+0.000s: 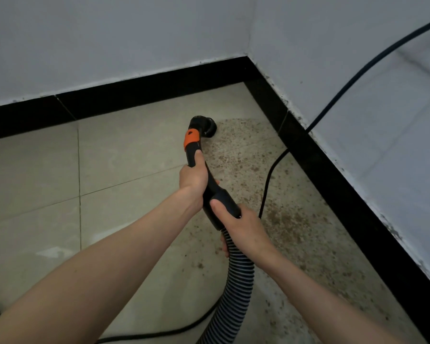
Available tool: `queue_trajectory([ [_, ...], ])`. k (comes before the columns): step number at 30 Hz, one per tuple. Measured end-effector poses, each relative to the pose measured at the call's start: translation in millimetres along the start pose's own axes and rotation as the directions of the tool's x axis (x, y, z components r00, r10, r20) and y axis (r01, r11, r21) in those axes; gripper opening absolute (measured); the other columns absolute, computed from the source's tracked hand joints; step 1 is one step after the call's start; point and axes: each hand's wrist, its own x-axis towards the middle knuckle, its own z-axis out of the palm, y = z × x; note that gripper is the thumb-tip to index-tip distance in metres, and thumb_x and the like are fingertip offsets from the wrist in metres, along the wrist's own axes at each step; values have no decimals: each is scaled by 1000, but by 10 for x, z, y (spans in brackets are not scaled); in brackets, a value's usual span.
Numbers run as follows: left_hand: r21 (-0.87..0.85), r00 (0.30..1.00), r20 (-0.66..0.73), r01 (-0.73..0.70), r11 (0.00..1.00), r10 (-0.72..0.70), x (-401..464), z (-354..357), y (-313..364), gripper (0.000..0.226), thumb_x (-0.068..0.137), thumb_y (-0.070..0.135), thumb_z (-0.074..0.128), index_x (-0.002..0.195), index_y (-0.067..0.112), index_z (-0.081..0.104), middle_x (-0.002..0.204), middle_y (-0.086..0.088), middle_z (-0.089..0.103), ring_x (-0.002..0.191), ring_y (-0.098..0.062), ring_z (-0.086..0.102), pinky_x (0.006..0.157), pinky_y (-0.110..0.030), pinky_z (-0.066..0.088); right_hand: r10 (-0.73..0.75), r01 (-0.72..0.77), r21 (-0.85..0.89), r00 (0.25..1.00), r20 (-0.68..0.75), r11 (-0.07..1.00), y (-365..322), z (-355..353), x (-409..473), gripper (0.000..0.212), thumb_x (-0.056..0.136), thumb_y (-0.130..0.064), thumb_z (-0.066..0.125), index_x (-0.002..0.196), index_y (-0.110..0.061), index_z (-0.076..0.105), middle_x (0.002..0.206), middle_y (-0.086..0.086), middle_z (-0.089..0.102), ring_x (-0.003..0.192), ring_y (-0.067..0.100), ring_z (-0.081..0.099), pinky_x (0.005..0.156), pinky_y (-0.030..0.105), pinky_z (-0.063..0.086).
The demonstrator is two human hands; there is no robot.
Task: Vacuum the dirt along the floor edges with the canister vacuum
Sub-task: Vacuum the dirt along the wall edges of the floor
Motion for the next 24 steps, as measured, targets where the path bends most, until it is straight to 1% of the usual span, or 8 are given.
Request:
queue_trajectory([
  [5,17,999,50,-4,1000,3,50,266,33,55,96,51,41,116,2,55,75,-9,60,53,-19,58,38,-19,44,7,-5,39,999,-47,999,52,-145,122,64,80,-68,58,92,-5,61,57,3,62,45,17,60,51,32,51],
  [9,47,997,72,-30,998,27,166,477,66,58,95,52,42,119,1,55,92,-14,61,80,-29,61,74,-37,55,16,-14,16,993,-120,1000,67,-262,242,50,81,-69,58,89,-20,61,80,-3,67,65,8,63,49,15,44],
  [11,62,996,83,-45,997,40,214,567,86,57,95,52,42,119,1,54,97,-16,62,87,-31,61,81,-40,54,15,-9,49,992,-122,999,58,-305,300,54,81,-69,59,96,-17,65,89,0,70,74,11,66,53,15,45],
  [13,75,994,98,-48,996,41,254,646,116,57,95,52,42,119,2,53,92,-14,62,82,-30,62,77,-38,55,25,-16,68,991,-129,998,45,-353,347,53,81,-68,59,96,-17,65,91,1,70,78,12,66,58,19,47],
  [16,93,992,122,-44,995,32,288,756,152,54,94,53,44,112,4,54,78,-9,60,61,-22,59,56,-29,50,31,-13,119,989,-147,993,46,-405,370,43,83,-65,59,86,-23,59,79,-1,65,68,12,62,54,15,46],
  [20,98,980,190,-70,993,51,279,879,129,44,96,49,44,89,7,55,67,-8,58,56,-22,56,56,-28,49,63,-32,189,985,-162,981,102,-405,368,52,84,-64,59,97,-14,62,77,8,63,65,26,62,60,32,49],
  [22,86,975,217,-70,994,50,269,917,117,41,96,47,45,82,9,52,68,-8,57,57,-22,56,58,-29,49,72,-33,196,979,-193,980,113,-415,356,49,85,-63,59,96,-15,62,78,7,64,65,23,63,56,27,48],
  [24,84,970,238,-78,993,56,260,931,116,41,97,46,45,79,9,51,63,-8,56,52,-20,54,51,-26,47,66,-23,188,972,-225,982,111,-421,340,41,86,-62,59,90,-20,59,79,3,64,58,12,62,45,17,44],
])
